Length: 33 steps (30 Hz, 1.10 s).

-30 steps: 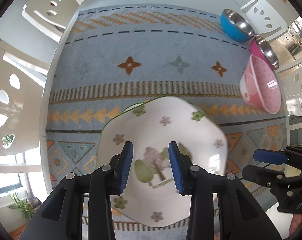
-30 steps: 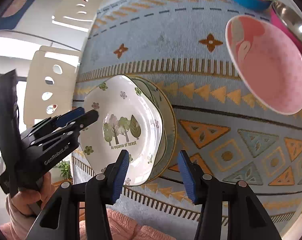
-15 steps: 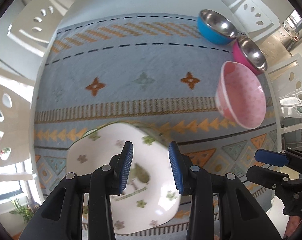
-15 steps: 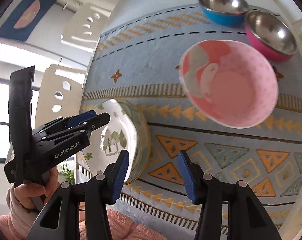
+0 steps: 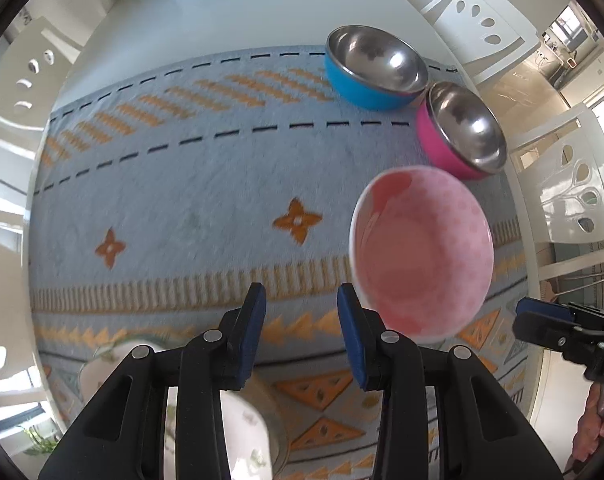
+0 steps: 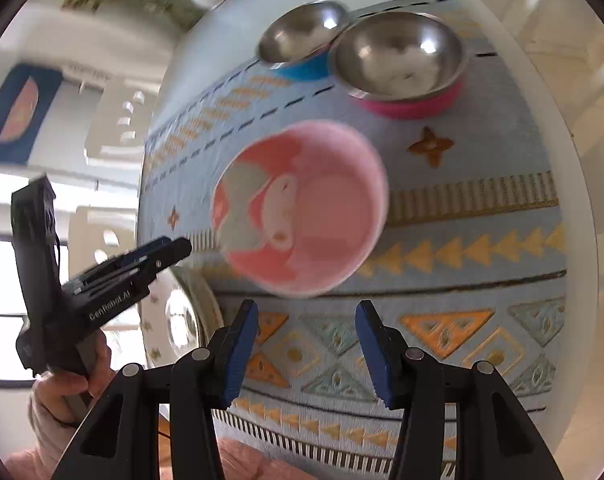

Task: Organize plates and bowls
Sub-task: 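Move both grippers past the pink bowl toward the pink steel bowl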

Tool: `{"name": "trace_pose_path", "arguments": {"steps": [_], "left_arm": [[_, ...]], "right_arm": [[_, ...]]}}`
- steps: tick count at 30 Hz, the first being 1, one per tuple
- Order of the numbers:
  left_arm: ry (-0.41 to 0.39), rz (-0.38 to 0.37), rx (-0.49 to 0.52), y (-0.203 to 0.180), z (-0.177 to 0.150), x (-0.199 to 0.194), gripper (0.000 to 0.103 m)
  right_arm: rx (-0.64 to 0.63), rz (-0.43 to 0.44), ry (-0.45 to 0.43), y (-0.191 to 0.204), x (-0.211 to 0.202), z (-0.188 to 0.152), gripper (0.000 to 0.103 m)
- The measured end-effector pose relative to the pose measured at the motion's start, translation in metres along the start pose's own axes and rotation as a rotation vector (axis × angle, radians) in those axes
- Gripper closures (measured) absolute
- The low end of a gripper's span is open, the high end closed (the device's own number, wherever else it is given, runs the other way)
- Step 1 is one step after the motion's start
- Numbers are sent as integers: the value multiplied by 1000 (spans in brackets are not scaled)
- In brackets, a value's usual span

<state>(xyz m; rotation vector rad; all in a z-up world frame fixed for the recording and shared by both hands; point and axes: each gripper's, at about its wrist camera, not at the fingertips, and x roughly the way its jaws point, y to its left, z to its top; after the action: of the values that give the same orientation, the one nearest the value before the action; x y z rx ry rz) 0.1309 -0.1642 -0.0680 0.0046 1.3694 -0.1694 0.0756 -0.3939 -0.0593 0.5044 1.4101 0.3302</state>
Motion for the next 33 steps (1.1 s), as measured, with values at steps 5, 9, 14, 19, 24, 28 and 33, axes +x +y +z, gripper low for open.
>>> {"name": "trace_pose_path", "arguments": {"steps": [5, 9, 14, 19, 24, 28, 33], "left_arm": [[-15, -14, -1, -9, 29, 7, 69], [-16, -32, 21, -26, 56, 17, 69], [-5, -78, 10, -46, 82, 31, 69], [9, -94, 33, -72, 103, 46, 69], [25, -107, 59, -91, 119, 60, 69], [39, -79, 66, -99, 127, 73, 69], [68, -91, 40, -95, 136, 90, 69]], "right_arm": [[79, 29, -39, -32, -10, 29, 54], [142, 38, -55, -52, -9, 53, 54], [192, 28, -61, -69, 3, 82, 54], [233, 8, -79, -80, 15, 100, 54], [304, 42, -146, -93, 18, 111, 54], [323, 36, -155, -100, 25, 121, 54], [346, 36, -166, -111, 32, 127, 54]]}}
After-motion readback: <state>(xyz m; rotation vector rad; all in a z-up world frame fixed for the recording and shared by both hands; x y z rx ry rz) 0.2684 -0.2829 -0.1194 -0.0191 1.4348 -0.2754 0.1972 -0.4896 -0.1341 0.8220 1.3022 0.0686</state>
